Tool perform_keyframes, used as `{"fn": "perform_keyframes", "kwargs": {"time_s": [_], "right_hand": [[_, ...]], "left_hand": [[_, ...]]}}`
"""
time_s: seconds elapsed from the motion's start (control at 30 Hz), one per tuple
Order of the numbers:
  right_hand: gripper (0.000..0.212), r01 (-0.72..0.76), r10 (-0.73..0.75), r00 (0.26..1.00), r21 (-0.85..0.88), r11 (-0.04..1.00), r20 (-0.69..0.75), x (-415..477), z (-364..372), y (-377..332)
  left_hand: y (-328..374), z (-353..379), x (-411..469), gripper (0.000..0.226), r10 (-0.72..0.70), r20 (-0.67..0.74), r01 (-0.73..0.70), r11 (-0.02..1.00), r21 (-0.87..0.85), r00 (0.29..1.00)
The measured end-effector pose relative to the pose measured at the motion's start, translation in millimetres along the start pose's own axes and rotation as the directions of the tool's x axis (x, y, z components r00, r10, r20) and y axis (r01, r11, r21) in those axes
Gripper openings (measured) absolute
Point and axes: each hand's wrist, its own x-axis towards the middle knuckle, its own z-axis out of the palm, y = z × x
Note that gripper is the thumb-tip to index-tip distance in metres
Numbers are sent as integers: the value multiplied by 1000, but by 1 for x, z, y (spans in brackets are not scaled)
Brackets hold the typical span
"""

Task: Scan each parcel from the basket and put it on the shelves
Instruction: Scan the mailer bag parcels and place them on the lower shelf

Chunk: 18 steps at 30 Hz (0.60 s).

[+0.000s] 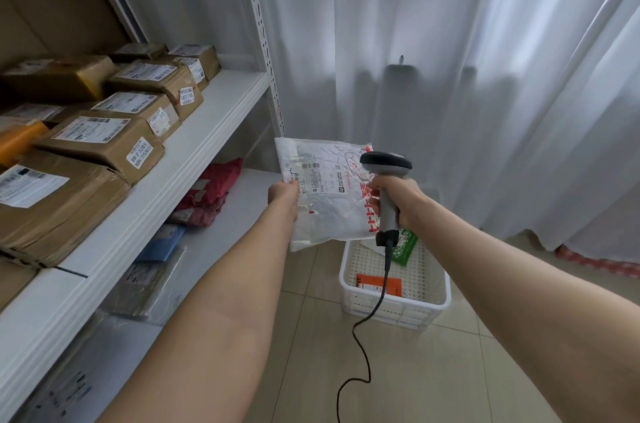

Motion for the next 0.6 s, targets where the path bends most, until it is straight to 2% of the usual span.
{"fn": "perform_keyframes", "kwargs": {"time_s": [0.13,0.23,0.3,0.4,0.5,0.6], "right_hand": [[30,-21,15,997,-72,997,-77,13,-6,9],[22,-33,27,996,-79,996,-86,18,-5,9],[24,-33,27,997,-100,994,-66,23,-2,9],[32,-40,43,999,-101,994,29,28,5,11],[27,-87,102,977,-83,993,185,34,16,17],[20,-85,113,953,-108,991,280,42,23,24]], "left_hand": [[-2,-22,17,23,56,-89,-47,994,103,994],[2,-36,26,23,108,-121,-83,977,196,987],[6,-46,32,25,143,-123,-105,956,275,982],[10,-61,43,28,156,-129,-107,940,323,979],[10,-69,51,30,130,-91,-97,947,307,987],[8,-73,53,32,95,-61,-71,944,323,994]]}}
